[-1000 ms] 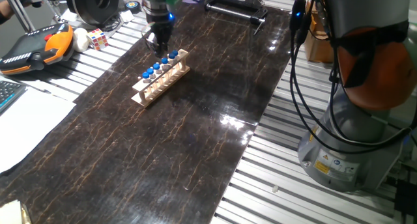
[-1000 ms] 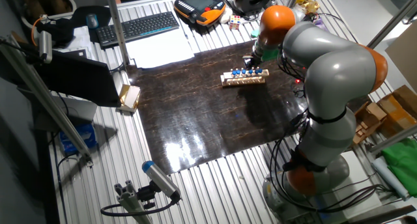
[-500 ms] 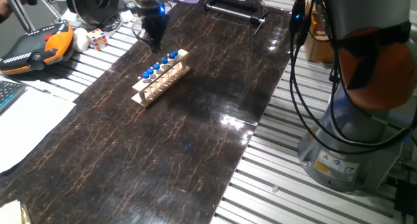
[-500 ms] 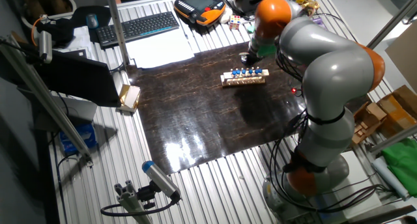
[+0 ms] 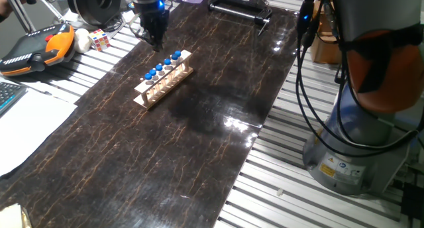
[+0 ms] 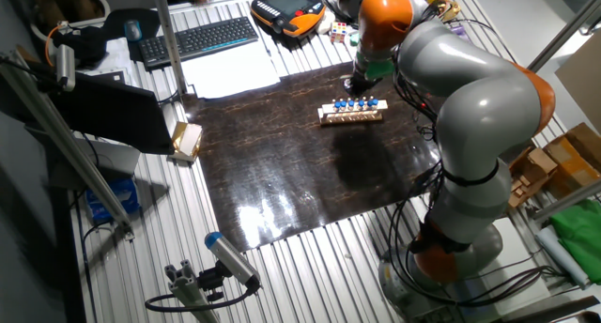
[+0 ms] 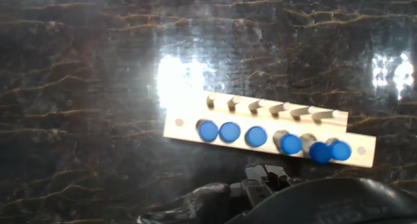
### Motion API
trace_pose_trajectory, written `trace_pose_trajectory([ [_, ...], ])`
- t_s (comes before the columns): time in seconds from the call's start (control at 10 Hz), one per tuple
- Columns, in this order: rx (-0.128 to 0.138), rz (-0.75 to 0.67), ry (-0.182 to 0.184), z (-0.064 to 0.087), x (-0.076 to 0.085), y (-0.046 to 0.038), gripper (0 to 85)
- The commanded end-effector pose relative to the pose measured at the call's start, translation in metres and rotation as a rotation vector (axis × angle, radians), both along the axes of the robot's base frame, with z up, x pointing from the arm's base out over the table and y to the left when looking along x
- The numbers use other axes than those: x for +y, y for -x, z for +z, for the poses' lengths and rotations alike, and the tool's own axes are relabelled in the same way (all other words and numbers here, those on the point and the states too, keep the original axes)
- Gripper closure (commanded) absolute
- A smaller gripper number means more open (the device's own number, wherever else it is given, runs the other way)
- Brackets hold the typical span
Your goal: Shake the test tube
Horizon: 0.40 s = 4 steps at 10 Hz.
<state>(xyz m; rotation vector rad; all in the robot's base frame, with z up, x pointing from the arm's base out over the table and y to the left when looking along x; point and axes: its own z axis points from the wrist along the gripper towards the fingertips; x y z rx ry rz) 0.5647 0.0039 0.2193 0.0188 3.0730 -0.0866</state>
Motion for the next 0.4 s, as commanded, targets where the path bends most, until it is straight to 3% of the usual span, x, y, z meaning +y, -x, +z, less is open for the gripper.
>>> trace_pose_trajectory([
  [0.0,-0.004,-0.004,-0.001,0.0007,0.0031,0.0021,84.3],
  [0.3,-0.009,0.000,0.010,0.0043,0.0070,0.0037,84.3],
])
